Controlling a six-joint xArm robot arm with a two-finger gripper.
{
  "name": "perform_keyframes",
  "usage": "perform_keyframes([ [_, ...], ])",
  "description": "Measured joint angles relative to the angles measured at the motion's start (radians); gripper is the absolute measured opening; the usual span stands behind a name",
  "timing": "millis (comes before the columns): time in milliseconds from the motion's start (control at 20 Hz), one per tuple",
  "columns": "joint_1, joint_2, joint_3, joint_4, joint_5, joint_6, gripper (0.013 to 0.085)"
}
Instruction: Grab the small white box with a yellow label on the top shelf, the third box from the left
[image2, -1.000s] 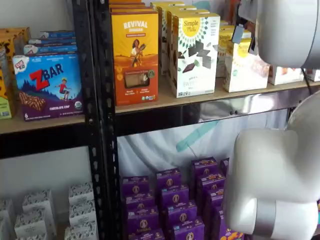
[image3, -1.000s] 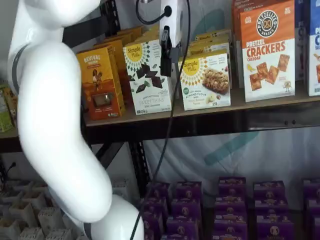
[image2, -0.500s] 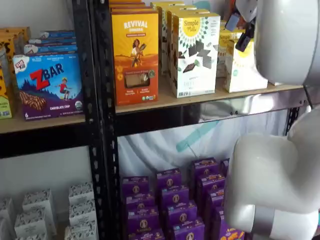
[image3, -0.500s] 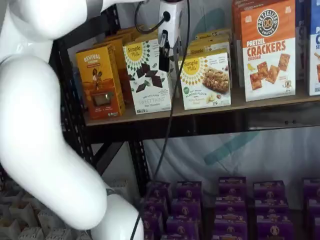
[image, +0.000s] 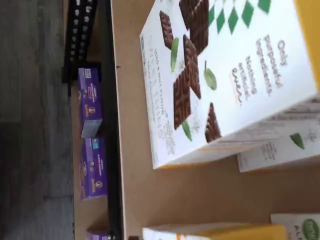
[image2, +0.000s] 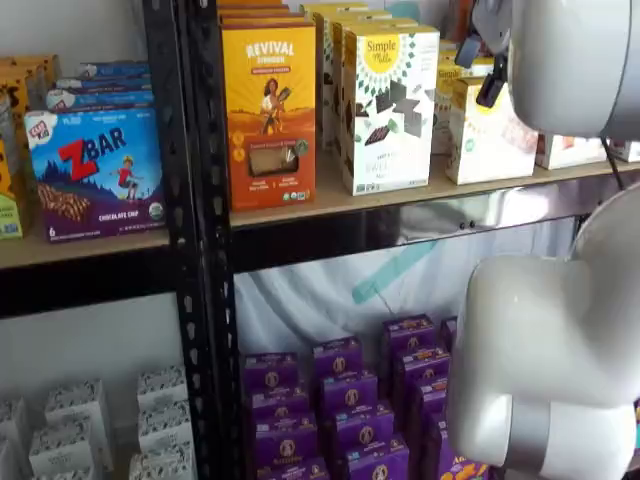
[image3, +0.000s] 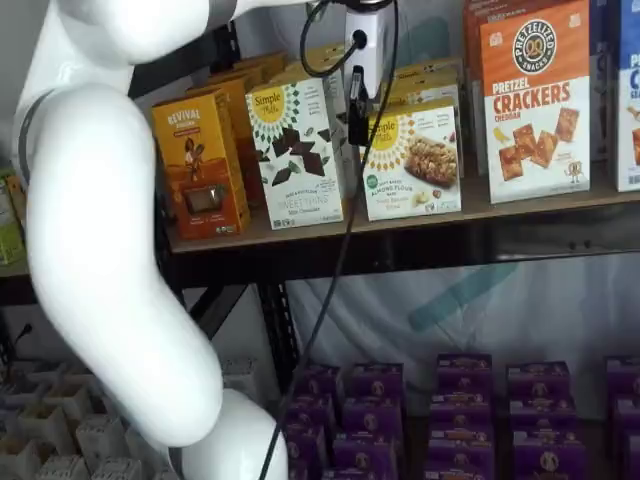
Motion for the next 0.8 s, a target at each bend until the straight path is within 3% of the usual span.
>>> perform_keyframes([
  [550,0.024,0.127,-0.113,-0.094,0.033,0.003,0.0850],
  [800,0.053,0.176,-0.171,-0.174,0.100,0.022,0.0850],
])
